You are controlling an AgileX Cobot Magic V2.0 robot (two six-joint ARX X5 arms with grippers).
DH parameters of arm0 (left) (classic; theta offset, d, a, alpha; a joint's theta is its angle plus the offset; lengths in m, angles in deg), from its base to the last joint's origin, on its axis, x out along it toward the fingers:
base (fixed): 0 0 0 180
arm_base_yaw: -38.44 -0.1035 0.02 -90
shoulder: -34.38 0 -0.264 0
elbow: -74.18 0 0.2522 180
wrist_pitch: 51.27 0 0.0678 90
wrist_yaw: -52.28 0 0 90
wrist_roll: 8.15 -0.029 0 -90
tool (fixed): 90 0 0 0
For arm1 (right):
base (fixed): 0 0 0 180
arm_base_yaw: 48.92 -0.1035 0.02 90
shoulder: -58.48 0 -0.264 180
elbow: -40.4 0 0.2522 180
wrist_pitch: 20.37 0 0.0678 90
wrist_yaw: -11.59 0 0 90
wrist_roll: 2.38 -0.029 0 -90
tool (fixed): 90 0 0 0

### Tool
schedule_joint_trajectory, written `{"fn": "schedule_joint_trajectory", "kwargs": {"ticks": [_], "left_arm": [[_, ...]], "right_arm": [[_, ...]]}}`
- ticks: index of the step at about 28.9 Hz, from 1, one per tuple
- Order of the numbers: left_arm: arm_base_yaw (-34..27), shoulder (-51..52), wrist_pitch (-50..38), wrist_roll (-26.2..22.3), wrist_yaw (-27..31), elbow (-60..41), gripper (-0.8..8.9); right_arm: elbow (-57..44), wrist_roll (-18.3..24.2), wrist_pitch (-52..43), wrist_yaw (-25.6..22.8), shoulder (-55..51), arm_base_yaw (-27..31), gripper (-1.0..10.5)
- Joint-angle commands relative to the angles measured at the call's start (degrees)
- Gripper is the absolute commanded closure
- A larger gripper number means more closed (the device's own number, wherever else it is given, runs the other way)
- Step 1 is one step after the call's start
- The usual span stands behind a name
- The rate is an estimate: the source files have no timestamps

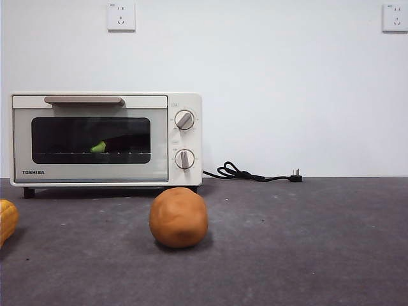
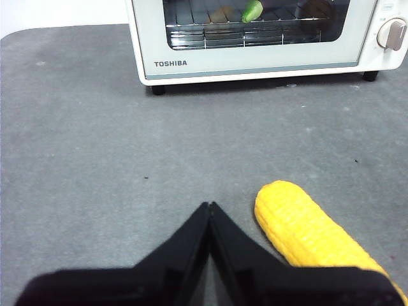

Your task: Take the eggplant from the table,put the eggplant in the oven

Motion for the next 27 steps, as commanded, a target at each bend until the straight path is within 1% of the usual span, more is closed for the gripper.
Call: {"fn": "schedule_joint_trajectory", "kwargs": {"ticks": [1,3,25,26,27], "left_arm": [[0.13,0.09,-0.15,1.53,-3.3,-0.46,8.18],[0.13,-0.15,-0.15,1.53,-4.57,-0.46,8.17],[0.13,-0.55,-0.15,1.53,-4.46,-0.46,8.18],[0.13,-0.55,-0.15,1.53,-4.48,-0.46,8.18],[0.13,-0.55,-0.15,1.53,-4.48,-0.46,8.17]], "right_arm": [[-0.46,-0.44,1.31,-0.02,0.28,-0.02,9.5],[-0.46,-0.44,1.29,-0.04,0.39,-0.02,9.5],[-0.46,-0.42,1.31,-0.11,1.25,-0.02,9.5],[-0.44,-0.02,1.29,-0.04,1.25,-0.02,9.5],[-0.44,1.68,1.29,-0.87,1.22,0.37,9.5]]}}
